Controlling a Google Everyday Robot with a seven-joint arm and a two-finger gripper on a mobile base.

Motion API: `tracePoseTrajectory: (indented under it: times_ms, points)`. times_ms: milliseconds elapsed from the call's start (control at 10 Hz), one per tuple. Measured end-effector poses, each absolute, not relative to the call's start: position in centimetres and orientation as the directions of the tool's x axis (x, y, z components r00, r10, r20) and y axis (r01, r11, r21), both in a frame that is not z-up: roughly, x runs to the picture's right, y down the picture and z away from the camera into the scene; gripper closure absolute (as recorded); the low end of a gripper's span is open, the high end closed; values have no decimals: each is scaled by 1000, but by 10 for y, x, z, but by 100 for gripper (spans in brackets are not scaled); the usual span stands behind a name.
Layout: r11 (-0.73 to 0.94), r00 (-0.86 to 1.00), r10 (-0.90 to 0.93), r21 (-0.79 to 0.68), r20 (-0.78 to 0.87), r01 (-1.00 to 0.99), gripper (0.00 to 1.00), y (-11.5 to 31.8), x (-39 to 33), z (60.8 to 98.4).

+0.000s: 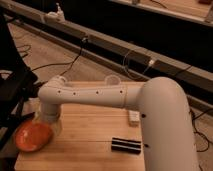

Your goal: Drag the ceramic bowl in a circle

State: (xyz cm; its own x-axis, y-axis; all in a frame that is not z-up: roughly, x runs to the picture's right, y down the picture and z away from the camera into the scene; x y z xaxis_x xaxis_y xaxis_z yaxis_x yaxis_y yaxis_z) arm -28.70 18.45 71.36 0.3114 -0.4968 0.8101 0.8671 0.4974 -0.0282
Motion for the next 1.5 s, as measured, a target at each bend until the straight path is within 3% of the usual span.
tracePoseTrajectory:
  times_ms: [300, 1100, 1200, 1500]
  points:
    - [500, 313, -491, -32, 813, 866, 22, 186, -287, 715]
    - [549, 297, -350, -63, 888, 834, 22, 234, -303, 771]
    - [560, 302, -328, -73, 895, 825, 26, 240, -302, 779]
    - [586, 307, -292, -85, 906, 806, 55, 252, -299, 793]
